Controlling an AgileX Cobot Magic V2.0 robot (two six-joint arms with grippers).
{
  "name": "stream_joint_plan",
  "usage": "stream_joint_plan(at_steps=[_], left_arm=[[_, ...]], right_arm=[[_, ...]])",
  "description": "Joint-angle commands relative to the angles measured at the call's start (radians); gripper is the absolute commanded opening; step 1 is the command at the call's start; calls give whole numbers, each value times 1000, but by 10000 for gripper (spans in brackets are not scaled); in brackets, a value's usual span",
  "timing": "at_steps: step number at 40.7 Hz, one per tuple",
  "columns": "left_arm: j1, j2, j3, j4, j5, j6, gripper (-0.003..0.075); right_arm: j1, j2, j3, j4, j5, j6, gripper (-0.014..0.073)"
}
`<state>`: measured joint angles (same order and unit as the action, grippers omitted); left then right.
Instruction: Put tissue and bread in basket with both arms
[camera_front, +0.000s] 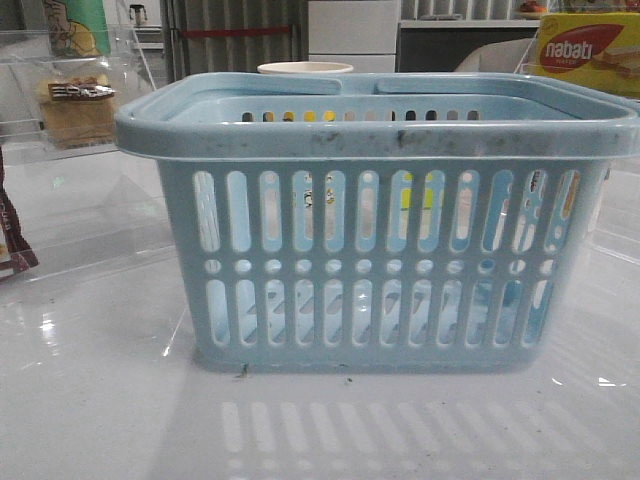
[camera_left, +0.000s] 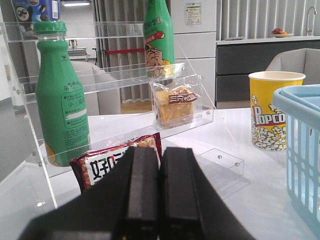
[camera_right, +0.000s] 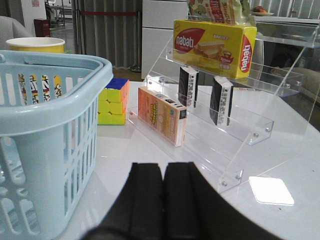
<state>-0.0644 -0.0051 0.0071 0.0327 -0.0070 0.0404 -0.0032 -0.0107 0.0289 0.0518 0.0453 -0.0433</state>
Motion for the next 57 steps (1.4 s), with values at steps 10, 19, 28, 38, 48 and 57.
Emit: stream_joint_plan(at_steps=[10, 19, 28, 38, 48, 57], left_arm=[[3, -18, 6, -1, -88, -9, 93], [3, -18, 6, -1, -88, -9, 93], [3, -18, 6, -1, -88, -9, 93], [3, -18, 4, -1, -179, -9, 93], [3, -13, -142, -1, -129, -9, 93], [3, 79, -418, -1, 75, -9, 93]], right_arm=[[-5, -19, -5, -2, -91, -4, 56], [-5, -19, -5, -2, -91, -4, 56], [-5, -19, -5, -2, -91, -4, 56], [-5, -19, -5, -2, -119, -4, 56], [-5, -19, -132, -2, -113, -4, 56], [-5, 33, -403, -3, 61, -4, 56]])
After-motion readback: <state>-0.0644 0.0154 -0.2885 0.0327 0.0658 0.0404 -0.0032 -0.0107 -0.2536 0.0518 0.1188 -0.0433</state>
